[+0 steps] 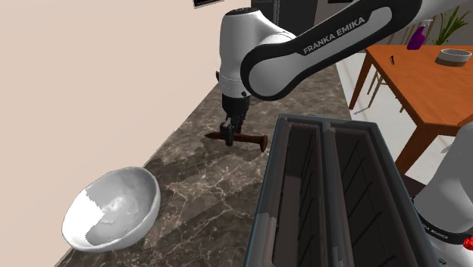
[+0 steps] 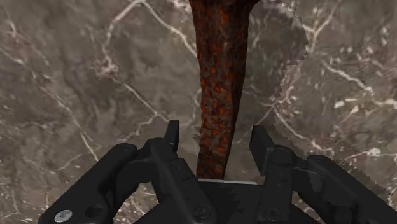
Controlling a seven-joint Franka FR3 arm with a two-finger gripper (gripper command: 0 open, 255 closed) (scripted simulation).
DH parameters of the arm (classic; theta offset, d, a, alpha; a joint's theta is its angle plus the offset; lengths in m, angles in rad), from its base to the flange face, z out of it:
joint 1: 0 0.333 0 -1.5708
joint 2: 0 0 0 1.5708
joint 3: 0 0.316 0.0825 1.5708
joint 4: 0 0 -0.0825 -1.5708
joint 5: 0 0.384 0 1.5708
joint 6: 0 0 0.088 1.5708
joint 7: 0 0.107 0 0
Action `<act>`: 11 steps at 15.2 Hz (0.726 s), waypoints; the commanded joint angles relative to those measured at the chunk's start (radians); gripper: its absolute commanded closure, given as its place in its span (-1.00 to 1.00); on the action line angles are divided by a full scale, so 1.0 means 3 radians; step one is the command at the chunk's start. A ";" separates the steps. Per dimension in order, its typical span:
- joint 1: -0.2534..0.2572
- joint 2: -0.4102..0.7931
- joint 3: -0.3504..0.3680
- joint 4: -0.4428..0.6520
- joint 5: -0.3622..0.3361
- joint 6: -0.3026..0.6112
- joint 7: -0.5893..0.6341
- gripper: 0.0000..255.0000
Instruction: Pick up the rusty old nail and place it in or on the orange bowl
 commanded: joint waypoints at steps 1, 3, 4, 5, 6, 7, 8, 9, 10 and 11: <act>0.0000 0.0000 0.0000 0.0000 0.0000 0.0000 0.0000 1.00; 0.0000 0.0000 0.0000 0.0000 0.0000 0.0000 0.0000 1.00; 0.0000 0.0000 0.0000 0.0000 0.0000 0.0000 0.0000 1.00; 0.0000 0.0000 0.0000 0.0000 0.0000 0.0000 0.0000 1.00; 0.0000 0.0000 0.0000 0.0000 0.0000 0.0000 0.0000 1.00; 0.0000 0.0000 0.0000 0.0000 0.0000 0.0000 0.0000 1.00; 0.0000 0.0000 0.0000 0.0000 0.0000 0.0000 0.0000 1.00; 0.0000 0.0000 0.0000 0.0000 0.0000 0.0001 0.0000 1.00; -0.0001 -0.0017 0.0000 0.0026 0.0007 -0.0042 -0.0005 1.00; -0.0002 -0.0034 0.0000 0.0053 0.0014 -0.0085 -0.0010 1.00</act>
